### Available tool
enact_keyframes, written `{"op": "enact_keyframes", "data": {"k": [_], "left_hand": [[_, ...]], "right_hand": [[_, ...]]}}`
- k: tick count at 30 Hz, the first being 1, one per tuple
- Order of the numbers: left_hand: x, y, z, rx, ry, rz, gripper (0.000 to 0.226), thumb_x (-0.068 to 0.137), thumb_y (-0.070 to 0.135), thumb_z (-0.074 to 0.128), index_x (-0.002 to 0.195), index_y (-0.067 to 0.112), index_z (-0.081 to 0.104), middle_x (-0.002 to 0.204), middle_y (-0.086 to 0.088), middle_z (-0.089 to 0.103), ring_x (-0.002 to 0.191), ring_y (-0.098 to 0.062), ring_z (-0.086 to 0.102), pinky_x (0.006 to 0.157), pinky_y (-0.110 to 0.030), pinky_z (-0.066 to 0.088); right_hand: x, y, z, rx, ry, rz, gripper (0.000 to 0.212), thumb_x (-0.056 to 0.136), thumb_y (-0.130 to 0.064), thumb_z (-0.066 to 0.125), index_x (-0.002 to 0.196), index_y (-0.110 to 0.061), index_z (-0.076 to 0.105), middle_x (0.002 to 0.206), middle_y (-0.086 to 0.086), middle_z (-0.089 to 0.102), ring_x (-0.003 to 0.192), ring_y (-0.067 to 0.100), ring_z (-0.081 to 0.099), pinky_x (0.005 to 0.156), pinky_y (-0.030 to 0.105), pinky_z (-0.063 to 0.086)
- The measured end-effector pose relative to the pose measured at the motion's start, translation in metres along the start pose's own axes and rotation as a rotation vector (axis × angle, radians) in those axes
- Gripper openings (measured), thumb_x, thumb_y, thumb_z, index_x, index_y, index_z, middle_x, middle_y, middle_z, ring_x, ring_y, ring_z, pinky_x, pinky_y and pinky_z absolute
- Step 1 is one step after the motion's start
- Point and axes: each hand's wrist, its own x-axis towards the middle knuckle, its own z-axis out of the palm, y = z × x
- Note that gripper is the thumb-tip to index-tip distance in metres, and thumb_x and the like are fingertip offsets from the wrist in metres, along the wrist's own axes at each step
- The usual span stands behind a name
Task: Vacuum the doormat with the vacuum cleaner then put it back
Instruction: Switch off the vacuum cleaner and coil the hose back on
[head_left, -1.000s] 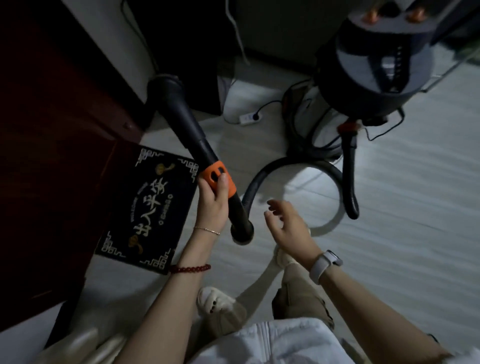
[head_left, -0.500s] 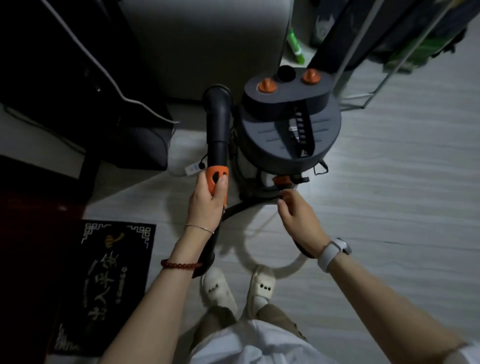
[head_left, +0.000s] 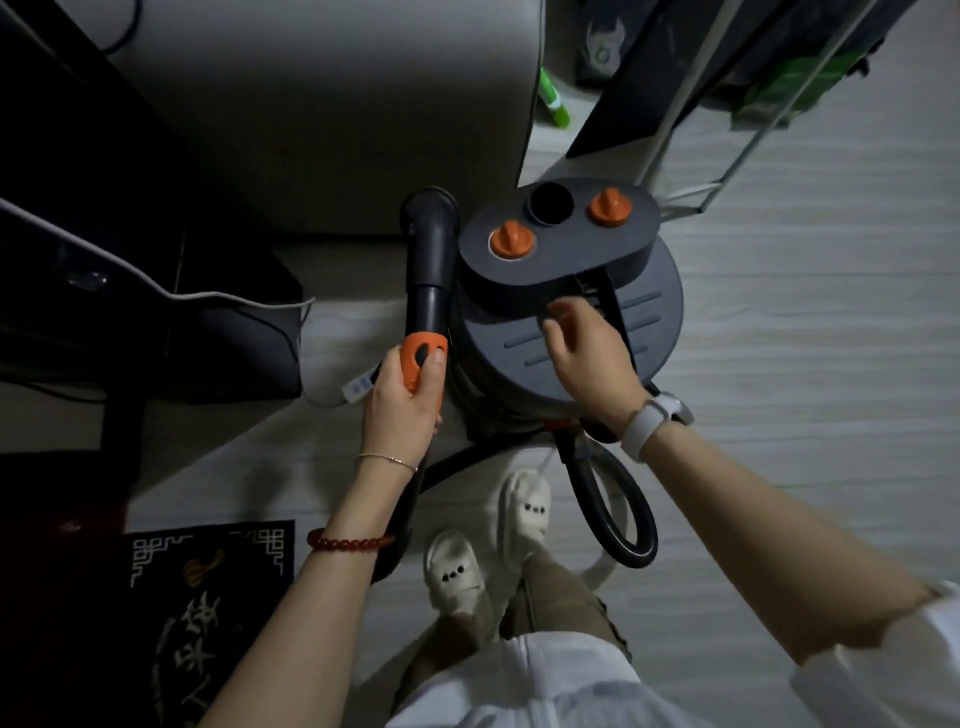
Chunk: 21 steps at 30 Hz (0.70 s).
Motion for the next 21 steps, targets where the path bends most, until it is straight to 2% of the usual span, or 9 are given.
{"op": "enact_keyframes", "data": {"k": [4, 6, 10, 13, 17, 21], "left_hand": [[0.026, 0.005, 0.006, -0.003, 0.024, -0.02, 0.017, 0.095, 0.035, 0.045, 0.098, 0.019, 0.05, 0.061, -0.002, 0.054, 0.046, -0.01, 0.053, 0.057, -0.033, 0.05], [0.039, 0.007, 0.01, -0.013, 0.053, -0.04, 0.018, 0.094, 0.035, 0.046, 0.097, 0.018, 0.051, 0.06, -0.001, 0.055, 0.043, -0.006, 0.053, 0.057, -0.034, 0.051], [0.059, 0.014, 0.022, -0.042, 0.086, -0.093, 0.014, 0.093, 0.034, 0.047, 0.095, 0.02, 0.051, 0.06, -0.002, 0.055, 0.045, -0.007, 0.054, 0.056, -0.035, 0.051], [0.07, 0.023, 0.031, -0.049, 0.12, -0.127, 0.016, 0.093, 0.033, 0.048, 0.095, 0.018, 0.052, 0.062, -0.001, 0.055, 0.045, -0.008, 0.054, 0.055, -0.034, 0.051], [0.081, 0.034, 0.044, -0.052, 0.13, -0.151, 0.015, 0.092, 0.032, 0.05, 0.094, 0.018, 0.053, 0.06, 0.0, 0.054, 0.044, -0.007, 0.053, 0.052, -0.032, 0.05], [0.088, 0.044, 0.055, -0.048, 0.136, -0.152, 0.018, 0.092, 0.032, 0.051, 0.098, 0.015, 0.055, 0.061, 0.001, 0.055, 0.044, -0.006, 0.054, 0.048, -0.025, 0.048]], "right_hand": [[0.065, -0.004, 0.003, -0.171, 0.046, -0.109, 0.032, 0.094, -0.028, 0.046, 0.114, -0.003, 0.052, 0.107, 0.018, 0.056, 0.102, 0.032, 0.051, 0.08, 0.036, 0.039], [0.097, -0.004, 0.008, -0.317, 0.007, -0.083, 0.038, 0.094, -0.036, 0.045, 0.115, -0.004, 0.05, 0.114, 0.018, 0.053, 0.108, 0.036, 0.047, 0.084, 0.043, 0.039], [0.135, 0.0, 0.016, -0.53, -0.083, -0.057, 0.046, 0.09, -0.045, 0.046, 0.116, -0.007, 0.049, 0.122, 0.018, 0.048, 0.115, 0.036, 0.041, 0.088, 0.045, 0.035], [0.14, 0.004, 0.022, -0.511, -0.088, -0.117, 0.039, 0.092, -0.038, 0.046, 0.113, -0.006, 0.051, 0.12, 0.019, 0.049, 0.113, 0.036, 0.042, 0.086, 0.045, 0.033], [0.144, 0.013, 0.022, -0.428, -0.074, -0.232, 0.029, 0.089, -0.027, 0.051, 0.102, -0.001, 0.058, 0.108, 0.021, 0.054, 0.1, 0.039, 0.049, 0.076, 0.045, 0.034], [0.151, 0.022, 0.012, -0.384, -0.163, -0.298, 0.033, 0.091, -0.028, 0.048, 0.117, -0.009, 0.057, 0.115, 0.016, 0.053, 0.105, 0.036, 0.047, 0.079, 0.042, 0.032]]}}
